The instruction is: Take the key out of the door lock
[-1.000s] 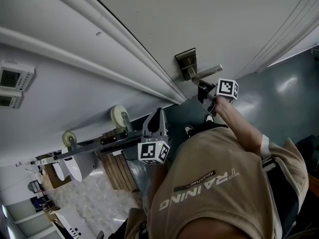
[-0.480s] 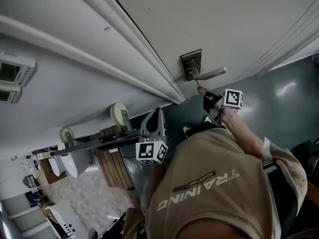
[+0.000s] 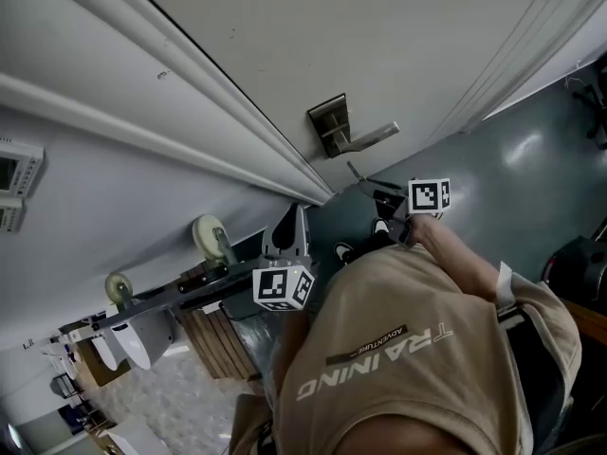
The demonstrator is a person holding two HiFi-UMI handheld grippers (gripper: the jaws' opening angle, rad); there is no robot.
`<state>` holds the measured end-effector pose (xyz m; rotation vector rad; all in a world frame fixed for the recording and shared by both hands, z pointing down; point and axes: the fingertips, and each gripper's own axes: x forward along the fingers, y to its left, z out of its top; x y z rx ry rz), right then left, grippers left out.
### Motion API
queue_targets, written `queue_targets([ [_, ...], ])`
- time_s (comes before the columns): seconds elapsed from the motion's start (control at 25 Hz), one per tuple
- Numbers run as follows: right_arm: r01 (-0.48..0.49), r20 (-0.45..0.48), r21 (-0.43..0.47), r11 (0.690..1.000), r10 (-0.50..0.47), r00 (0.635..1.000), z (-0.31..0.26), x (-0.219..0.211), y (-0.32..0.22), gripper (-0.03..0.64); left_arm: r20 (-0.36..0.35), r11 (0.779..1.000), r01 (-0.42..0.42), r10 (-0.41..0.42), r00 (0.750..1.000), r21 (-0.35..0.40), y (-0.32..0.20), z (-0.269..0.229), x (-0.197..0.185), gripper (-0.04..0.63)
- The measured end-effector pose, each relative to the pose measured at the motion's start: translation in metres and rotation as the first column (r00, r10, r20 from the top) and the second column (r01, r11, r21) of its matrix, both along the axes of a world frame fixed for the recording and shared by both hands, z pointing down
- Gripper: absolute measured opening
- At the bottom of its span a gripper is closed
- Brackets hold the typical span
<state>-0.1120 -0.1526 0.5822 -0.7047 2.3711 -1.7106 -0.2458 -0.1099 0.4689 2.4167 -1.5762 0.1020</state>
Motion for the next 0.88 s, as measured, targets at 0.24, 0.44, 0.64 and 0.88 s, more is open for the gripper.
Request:
queue_targets([
  [0.24, 0.075, -0.239, 0.152, 0.986, -0.037, 0.970, -0.004, 0.004, 0.010, 0.029, -0.022, 0.999, -0.043, 0.043, 0.999, -0.001, 0.003, 0.004, 0.002, 0.009],
  [0.44, 0.093, -0.338, 0.166, 0.982, -0.032, 0.941, 0.002, 0.003, 0.020, 0.029, -0.055, 0.997, -0.072, 0.070, 0.996, -0.022, 0.013, 0.017, -0.002, 0.009],
  [0.64, 0.092, -0.404, 0.167, 0.982, -0.017, 0.915, 0.005, -0.009, 0.035, 0.029, -0.090, 0.994, -0.096, 0.091, 0.992, -0.049, 0.019, 0.037, -0.016, 0.009],
  [0.88, 0.117, -0.476, 0.221, 0.968, 0.003, 0.879, -0.003, -0.005, 0.053, 0.029, -0.077, 0.988, -0.139, 0.134, 0.988, -0.066, 0.019, 0.056, -0.020, 0.009],
])
